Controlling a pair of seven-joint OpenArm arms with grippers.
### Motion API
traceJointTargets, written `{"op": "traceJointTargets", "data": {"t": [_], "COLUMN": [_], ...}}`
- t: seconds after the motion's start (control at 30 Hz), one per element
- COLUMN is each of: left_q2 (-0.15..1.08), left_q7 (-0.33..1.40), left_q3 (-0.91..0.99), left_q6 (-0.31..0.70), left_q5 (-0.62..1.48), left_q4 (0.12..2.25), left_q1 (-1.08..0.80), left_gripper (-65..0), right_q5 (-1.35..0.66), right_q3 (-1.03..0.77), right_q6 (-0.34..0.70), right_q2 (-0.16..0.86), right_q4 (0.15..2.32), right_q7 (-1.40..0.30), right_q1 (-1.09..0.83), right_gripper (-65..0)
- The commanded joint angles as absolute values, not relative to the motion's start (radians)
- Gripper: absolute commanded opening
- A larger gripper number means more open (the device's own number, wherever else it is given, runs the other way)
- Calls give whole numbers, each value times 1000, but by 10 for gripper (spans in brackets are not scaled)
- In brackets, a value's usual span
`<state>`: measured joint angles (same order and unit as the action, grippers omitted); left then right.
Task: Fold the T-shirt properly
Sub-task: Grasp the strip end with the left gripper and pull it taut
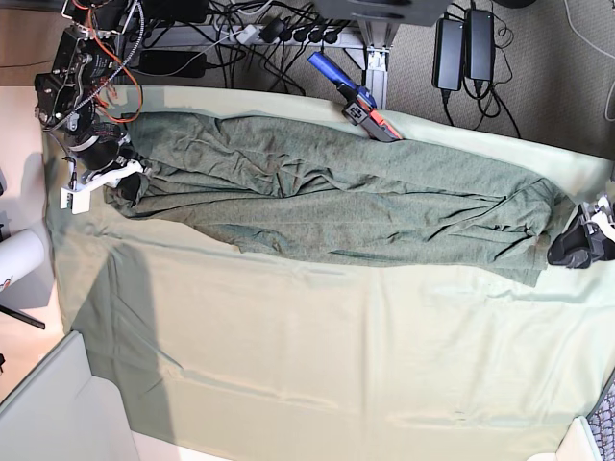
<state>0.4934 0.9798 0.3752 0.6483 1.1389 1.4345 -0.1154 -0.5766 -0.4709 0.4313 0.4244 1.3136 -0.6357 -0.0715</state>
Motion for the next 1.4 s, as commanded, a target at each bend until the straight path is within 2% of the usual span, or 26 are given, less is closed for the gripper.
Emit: {"op": "traceJointTargets", "data": {"t": [0.0,0.37,0.67,1.0,1.37], "left_q2": [513,518,519,518,524], "left_q7": [966,997,1098,1103,1157], "left_q3": [386,385,361,229,226], "left_q6": [667,698,698,698,698], "left_q5": [1159,1182,1328,1355,1439], "left_q4": [1427,1149,1142,1143,1143], "left_q1": [-100,-26,-20,0,49], "left_gripper": [-276,-275,-275,-275,-275], "right_q5": [-573,-572,-572,-576,-576], "right_q3": [-477,-477,-477,-477,-477], "right_q6": [449,449,449,449,449], "right_q2": [446,446,446,446,446], "right_q4": [1319,1319,1319,1319,1319], "right_q7": [-633,-634,-634,-634,-634], "right_q1": [-64,-64,-64,-64,-64], "right_gripper": [-650,-650,-650,-650,-650]}}
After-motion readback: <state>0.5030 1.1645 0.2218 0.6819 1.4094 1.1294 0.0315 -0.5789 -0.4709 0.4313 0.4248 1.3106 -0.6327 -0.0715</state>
